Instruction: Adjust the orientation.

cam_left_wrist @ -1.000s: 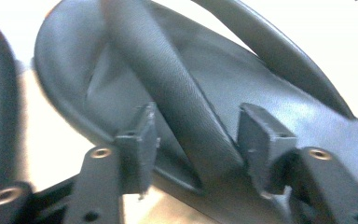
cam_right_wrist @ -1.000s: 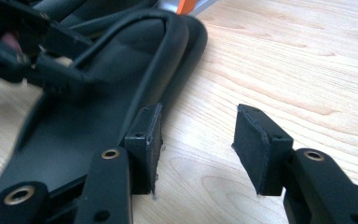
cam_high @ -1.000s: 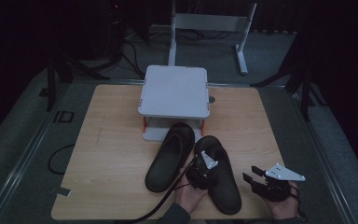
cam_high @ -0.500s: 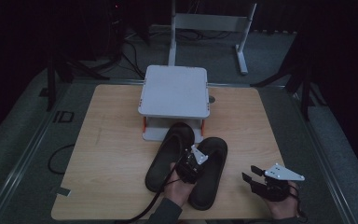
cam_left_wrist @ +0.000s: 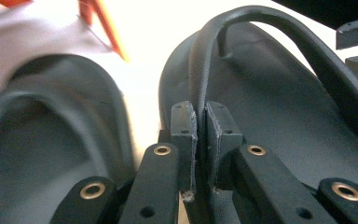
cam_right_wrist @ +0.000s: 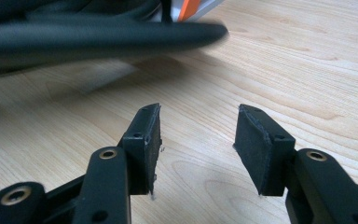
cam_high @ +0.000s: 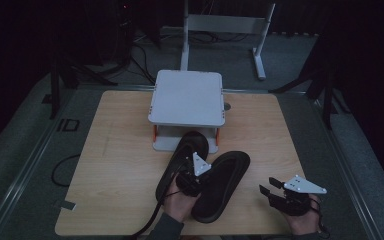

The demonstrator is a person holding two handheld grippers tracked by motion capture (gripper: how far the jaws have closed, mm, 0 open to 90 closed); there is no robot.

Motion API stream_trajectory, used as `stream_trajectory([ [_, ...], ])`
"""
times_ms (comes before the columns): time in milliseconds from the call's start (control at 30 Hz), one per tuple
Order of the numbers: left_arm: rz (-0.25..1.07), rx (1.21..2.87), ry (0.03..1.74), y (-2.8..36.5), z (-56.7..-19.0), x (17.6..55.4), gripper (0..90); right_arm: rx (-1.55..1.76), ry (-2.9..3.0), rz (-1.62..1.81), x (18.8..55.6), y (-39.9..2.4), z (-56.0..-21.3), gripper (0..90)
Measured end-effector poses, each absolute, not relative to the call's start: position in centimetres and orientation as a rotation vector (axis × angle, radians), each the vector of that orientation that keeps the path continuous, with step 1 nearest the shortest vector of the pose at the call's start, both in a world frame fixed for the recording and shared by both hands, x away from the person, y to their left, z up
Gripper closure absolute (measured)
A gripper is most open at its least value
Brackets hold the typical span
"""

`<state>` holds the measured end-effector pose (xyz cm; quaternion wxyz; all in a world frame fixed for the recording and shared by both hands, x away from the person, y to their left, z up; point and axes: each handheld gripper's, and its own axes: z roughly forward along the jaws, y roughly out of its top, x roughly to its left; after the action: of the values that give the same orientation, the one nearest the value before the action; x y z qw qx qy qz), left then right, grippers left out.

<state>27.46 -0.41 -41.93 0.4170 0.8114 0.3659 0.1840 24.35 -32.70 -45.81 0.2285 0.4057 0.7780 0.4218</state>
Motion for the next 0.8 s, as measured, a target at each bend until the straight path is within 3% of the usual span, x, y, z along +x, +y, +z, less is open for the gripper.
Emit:
stream_trajectory([
  [367,0.628,1.992,0.947,6.3,-39.3,26.4,82.8,1.108,2.143,1.167,24.4,-32.4,-45.6,49.8],
  [800,0.819,1.984,1.049,14.2,-41.0,27.1,82.8,1.022,2.187,1.184,25.2,-29.8,-45.1,49.6],
])
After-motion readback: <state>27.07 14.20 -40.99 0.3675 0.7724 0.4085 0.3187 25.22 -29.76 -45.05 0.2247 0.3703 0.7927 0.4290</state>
